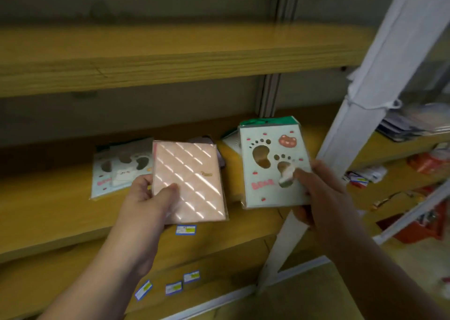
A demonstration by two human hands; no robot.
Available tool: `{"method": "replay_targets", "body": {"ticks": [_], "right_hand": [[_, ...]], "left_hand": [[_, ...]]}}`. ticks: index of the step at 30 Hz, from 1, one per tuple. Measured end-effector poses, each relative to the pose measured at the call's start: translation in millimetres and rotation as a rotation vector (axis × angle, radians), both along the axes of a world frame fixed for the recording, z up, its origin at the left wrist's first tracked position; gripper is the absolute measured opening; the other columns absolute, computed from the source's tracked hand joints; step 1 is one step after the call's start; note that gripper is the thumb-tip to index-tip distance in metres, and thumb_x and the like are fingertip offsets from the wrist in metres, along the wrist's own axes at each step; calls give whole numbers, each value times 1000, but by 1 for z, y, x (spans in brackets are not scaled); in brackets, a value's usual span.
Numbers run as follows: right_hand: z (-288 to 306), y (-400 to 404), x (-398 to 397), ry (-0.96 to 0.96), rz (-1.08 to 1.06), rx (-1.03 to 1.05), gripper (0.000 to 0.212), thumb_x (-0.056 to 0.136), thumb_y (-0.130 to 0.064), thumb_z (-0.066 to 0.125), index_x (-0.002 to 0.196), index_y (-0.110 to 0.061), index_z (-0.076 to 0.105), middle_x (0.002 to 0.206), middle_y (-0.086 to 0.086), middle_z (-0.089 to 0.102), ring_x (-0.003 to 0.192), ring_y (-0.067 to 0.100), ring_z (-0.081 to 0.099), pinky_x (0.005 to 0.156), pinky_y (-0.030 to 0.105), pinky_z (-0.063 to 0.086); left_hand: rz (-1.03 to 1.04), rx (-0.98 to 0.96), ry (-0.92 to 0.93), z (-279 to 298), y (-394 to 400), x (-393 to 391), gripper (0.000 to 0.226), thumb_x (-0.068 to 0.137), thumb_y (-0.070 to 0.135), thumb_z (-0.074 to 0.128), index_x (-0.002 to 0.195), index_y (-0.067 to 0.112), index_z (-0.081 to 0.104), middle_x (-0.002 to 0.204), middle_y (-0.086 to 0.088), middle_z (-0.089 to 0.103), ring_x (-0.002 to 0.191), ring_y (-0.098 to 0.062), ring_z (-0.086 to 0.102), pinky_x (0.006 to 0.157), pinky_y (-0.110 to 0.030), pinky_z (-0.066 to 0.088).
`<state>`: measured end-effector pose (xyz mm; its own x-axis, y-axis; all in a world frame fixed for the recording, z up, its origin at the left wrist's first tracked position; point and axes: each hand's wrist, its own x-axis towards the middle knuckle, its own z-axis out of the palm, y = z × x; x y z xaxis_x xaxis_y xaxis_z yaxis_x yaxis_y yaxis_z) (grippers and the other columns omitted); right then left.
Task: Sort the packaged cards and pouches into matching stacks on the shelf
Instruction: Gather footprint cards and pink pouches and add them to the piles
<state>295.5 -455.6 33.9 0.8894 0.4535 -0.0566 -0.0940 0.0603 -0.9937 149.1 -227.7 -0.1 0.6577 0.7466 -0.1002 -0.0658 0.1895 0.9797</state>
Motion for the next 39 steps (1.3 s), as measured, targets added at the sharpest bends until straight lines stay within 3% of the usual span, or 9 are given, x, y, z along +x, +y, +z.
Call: {"method": "replay_targets", "body": {"ticks": [5,10,16,18,21,27,32,35,39], "right_hand": [[10,-65,-5,-53,125,53,16,95,-28,50,103,-27,64,74,-1,72,50,9,60,39,19,41],[19,-145,1,-12,250,27,21,91,-36,48,93,-42,68,73,17,68,47,12,51,36,23,38],[14,-240,46,67,122,-77,29,102,-27,48,88,-42,67,55,5,67,37,10,52,32,21,39],[15,-276,59,62,123,-10,25,100,-30,50,93,-43,70,62,7,67,41,11,52,34,24,40],[16,-324,76,55,128,100,26,94,-37,51,111,-25,67,73,13,65,48,14,52,39,25,42],[7,-385,117,134,-67,240,24,95,-38,58,104,-19,69,88,22,60,57,21,48,45,27,40],[-1,-415,161,143,-161,273,20,89,-36,61,98,-25,75,90,15,69,62,23,53,45,26,44],[0,-431,197,155,-195,288,22,87,-32,61,99,-23,77,97,15,73,65,24,57,45,25,47],[3,-445,255,152,-272,258,27,87,-32,61,106,-20,76,98,15,74,60,17,62,45,25,48]], "left_hand": [[-83,35,-17,16,-72,9,37,75,24,68,111,24,62,96,-6,79,77,-22,77,55,-26,56],[-64,38,-58,27,-162,19,41,69,26,69,109,22,64,99,-10,79,83,-28,77,58,-30,58],[-71,-6,-56,23,-271,62,49,66,26,72,113,20,62,98,-9,79,83,-26,77,57,-31,58],[-98,-21,-30,21,-301,79,43,72,25,73,114,23,62,101,-6,79,86,-24,77,62,-33,59],[-158,-55,-9,21,-334,109,36,84,19,71,117,25,60,102,-3,79,89,-23,77,62,-32,61],[-232,-52,2,19,-381,176,41,83,17,73,119,27,57,103,0,78,88,-21,77,62,-32,61],[-280,-28,39,11,-404,243,34,85,21,71,114,32,57,98,5,78,83,-17,77,69,-40,58],[-367,-44,17,14,-416,291,33,86,23,68,115,32,55,91,-3,80,68,-21,76,61,-38,54],[-397,-88,2,12,-428,371,34,90,20,68,120,30,55,97,-1,79,80,-24,78,53,-34,59]]}}
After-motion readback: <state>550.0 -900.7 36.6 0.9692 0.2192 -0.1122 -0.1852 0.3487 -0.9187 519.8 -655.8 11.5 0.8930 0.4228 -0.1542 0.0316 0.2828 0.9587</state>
